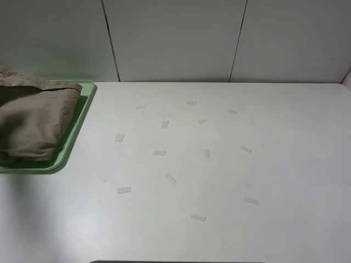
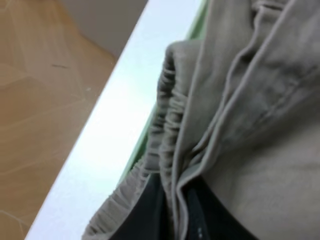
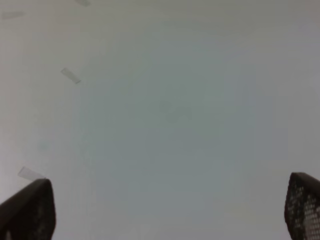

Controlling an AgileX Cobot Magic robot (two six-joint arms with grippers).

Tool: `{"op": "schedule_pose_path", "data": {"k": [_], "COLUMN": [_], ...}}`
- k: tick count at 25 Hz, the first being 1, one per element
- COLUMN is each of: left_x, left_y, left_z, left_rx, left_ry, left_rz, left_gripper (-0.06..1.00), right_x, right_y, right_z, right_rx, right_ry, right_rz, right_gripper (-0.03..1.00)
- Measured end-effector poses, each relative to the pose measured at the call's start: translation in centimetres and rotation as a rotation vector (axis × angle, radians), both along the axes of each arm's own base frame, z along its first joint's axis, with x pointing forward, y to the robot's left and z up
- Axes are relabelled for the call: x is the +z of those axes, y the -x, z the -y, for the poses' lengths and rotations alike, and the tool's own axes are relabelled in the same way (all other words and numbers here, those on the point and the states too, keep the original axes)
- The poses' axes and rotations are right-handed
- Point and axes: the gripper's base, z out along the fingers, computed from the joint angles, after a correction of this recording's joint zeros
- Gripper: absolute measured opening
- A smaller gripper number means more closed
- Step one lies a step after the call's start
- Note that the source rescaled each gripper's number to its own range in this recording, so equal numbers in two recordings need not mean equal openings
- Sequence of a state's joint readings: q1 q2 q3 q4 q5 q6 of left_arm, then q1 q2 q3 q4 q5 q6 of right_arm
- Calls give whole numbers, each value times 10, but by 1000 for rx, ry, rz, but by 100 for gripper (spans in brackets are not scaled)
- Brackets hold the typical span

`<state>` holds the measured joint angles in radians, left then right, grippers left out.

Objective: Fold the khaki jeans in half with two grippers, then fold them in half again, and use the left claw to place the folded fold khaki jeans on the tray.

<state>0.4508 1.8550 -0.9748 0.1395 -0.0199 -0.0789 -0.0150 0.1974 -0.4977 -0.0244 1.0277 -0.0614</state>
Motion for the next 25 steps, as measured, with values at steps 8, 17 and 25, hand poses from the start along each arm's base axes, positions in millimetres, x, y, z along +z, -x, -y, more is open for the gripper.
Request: {"op": "schedule_pose_path", "data": {"k": [8, 17, 25], "left_x": [0, 3, 26], "left_y": [0, -4, -7], "left_z": [-1, -2, -3], "left_rx": [-5, -11, -60], "left_ry": [-10, -31, -108], "left_rz": [13, 61, 121], "left_gripper": [10, 91, 100], "right_x": [0, 0, 0], "right_y": [0, 0, 0], "right_z": [0, 0, 0], "right_rx": [0, 0, 0], "right_ry": [0, 0, 0], "right_rz": [0, 0, 0], "right_gripper": [100, 100, 100]}}
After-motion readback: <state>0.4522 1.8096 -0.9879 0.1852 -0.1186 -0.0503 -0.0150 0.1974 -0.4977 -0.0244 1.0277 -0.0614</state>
